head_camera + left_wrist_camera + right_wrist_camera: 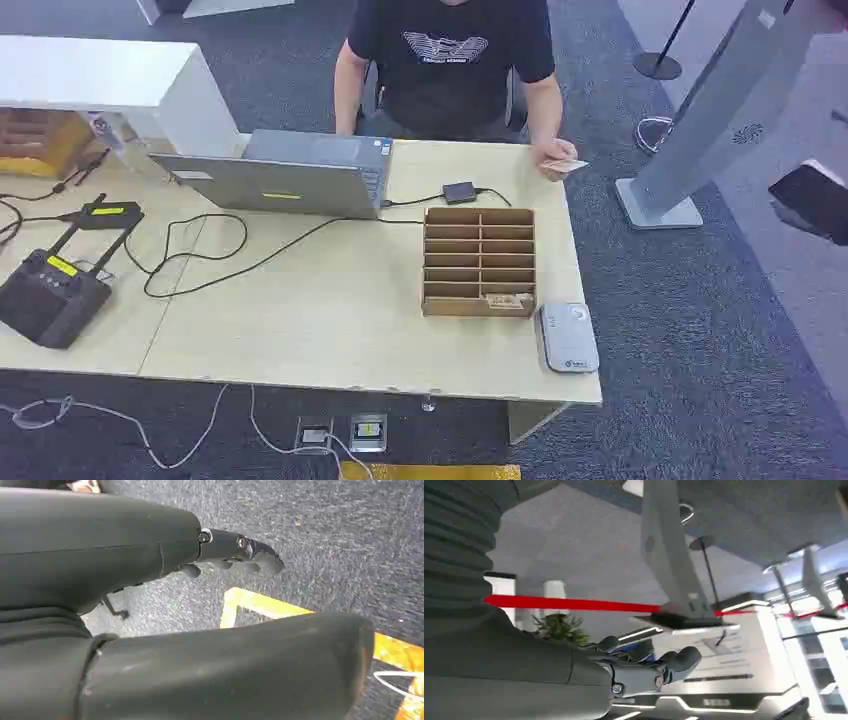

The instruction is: Pass the card to the sensor for recognition and then transmit it.

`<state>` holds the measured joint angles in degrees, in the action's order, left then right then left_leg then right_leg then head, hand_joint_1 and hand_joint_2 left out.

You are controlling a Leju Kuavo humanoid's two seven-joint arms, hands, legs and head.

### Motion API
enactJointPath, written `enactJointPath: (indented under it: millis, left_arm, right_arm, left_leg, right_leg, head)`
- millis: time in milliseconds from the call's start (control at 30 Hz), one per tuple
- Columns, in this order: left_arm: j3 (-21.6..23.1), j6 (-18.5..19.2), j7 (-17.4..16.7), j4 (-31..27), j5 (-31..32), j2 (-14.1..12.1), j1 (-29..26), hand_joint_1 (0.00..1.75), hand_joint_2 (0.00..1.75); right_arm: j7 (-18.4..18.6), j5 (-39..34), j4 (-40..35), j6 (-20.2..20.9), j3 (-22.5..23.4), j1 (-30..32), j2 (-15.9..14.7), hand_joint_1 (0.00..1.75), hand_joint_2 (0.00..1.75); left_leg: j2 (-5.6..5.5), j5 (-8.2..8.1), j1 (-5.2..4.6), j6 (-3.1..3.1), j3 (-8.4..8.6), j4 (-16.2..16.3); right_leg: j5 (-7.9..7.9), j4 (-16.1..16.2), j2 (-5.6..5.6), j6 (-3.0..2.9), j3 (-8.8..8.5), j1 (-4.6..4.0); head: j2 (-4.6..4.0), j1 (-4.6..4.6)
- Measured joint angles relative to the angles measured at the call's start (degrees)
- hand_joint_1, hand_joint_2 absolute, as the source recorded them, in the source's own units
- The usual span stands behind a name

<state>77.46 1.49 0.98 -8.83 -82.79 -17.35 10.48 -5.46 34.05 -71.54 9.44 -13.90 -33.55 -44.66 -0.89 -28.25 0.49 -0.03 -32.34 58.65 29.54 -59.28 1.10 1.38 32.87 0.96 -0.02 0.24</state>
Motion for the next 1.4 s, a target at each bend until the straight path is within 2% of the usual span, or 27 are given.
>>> enactJointPath:
  millis: [267, 367, 500, 600, 767, 900, 933, 967, 1167, 1400]
  left_arm:
    - [0.22, -0.55, 0.00, 0.00, 0.37, 0.07, 0.16, 0.00, 0.00]
    - [0.22, -0.88, 0.00, 0.00, 0.35, 0.09, 0.07, 0.00, 0.00]
    - [0.22, -0.94, 0.00, 0.00, 0.31, 0.09, 0.07, 0.00, 0.00]
    - [0.22, -1.03, 0.00, 0.00, 0.13, 0.33, 0.12, 0.00, 0.00]
    - [0.22, -1.05, -0.02, 0.00, 0.00, 0.55, 0.06, 0.00, 0.00]
    - [0.22, -1.03, -0.22, 0.00, 0.00, 0.52, 0.07, 0.00, 0.00]
    - [0.24, -1.01, -0.50, 0.00, 0.02, 0.52, 0.05, 0.00, 0.00]
    - [0.22, -1.01, -0.61, 0.00, 0.02, 0.52, 0.03, 0.00, 0.00]
    - [0.24, -0.81, -0.96, 0.00, 0.31, 0.39, 0.04, 0.00, 0.00]
    - [0.22, -1.09, -0.92, 0.00, 0.13, -0.26, 0.03, 0.00, 0.00]
  right_arm:
    - [1.18, 4.40, -0.57, -5.42, -11.22, 1.34, 5.12, 0.00, 1.75]
    - [1.20, 5.60, -0.35, -7.17, -14.10, 1.43, 7.36, 0.00, 1.75]
    - [0.92, 6.98, 0.11, -7.65, -15.61, 1.38, 8.99, 0.00, 1.75]
    - [0.20, 8.53, 2.21, -9.18, -17.34, 0.91, 11.90, 0.00, 1.75]
    - [-0.20, 10.49, 5.63, -11.89, -18.71, 0.51, 14.95, 0.00, 1.75]
    - [-0.13, 11.54, 7.76, -12.15, -19.39, 0.47, 16.15, 0.00, 1.75]
    - [0.15, 11.98, 8.04, -12.39, -19.39, 0.43, 16.24, 1.61, 1.75]
    - [0.33, 12.37, 8.42, -12.61, -19.39, 0.37, 16.35, 1.75, 1.75]
    - [0.39, 13.99, 10.14, -12.77, -19.37, 0.40, 16.77, 1.75, 1.75]
    - [1.07, 15.50, 10.53, -9.94, -18.17, 0.26, 16.39, 1.75, 1.75]
  left_leg:
    - [0.07, -0.02, 0.05, -0.05, 0.00, 0.00]
    - [0.05, -0.01, 0.06, -0.06, 0.01, 0.00]
    - [0.05, -0.01, 0.06, -0.06, -0.03, 0.00]
    - [0.14, -0.02, 0.06, -0.07, 0.03, 0.00]
    - [0.11, -0.02, 0.06, -0.08, 0.01, 0.00]
    - [0.11, -0.02, 0.05, -0.08, 0.00, 0.01]
    - [0.10, -0.02, 0.06, -0.08, 0.00, 0.01]
    - [0.11, -0.02, 0.06, -0.08, 0.00, 0.00]
    - [0.13, -0.02, 0.06, -0.08, 0.02, 0.01]
    - [0.13, -0.02, 0.06, -0.08, 0.03, 0.01]
  right_leg:
    - [0.03, 0.00, -0.06, -0.05, 0.02, -0.05]
    - [0.03, 0.00, -0.08, -0.05, 0.03, -0.06]
    - [0.03, -0.01, -0.05, -0.05, 0.02, -0.06]
    - [0.03, 0.00, -0.18, -0.06, 0.05, -0.06]
    - [0.03, 0.00, -0.14, -0.06, 0.05, -0.06]
    - [0.03, 0.00, -0.11, -0.05, 0.06, -0.05]
    - [0.03, 0.00, -0.11, -0.05, 0.05, -0.05]
    - [0.03, 0.00, -0.11, -0.05, 0.05, -0.05]
    - [0.03, 0.01, -0.16, -0.05, 0.07, -0.05]
    - [0.03, 0.01, -0.15, -0.06, 0.06, -0.05]
  head:
    - [0.00, 0.02]
    - [0.00, 0.04]
    - [0.00, 0.06]
    - [0.00, 0.04]
    - [0.00, 0.02]
    - [0.00, 0.02]
    - [0.00, 0.06]
    - [0.00, 0.04]
    - [0.00, 0.04]
    - [0.00, 0.04]
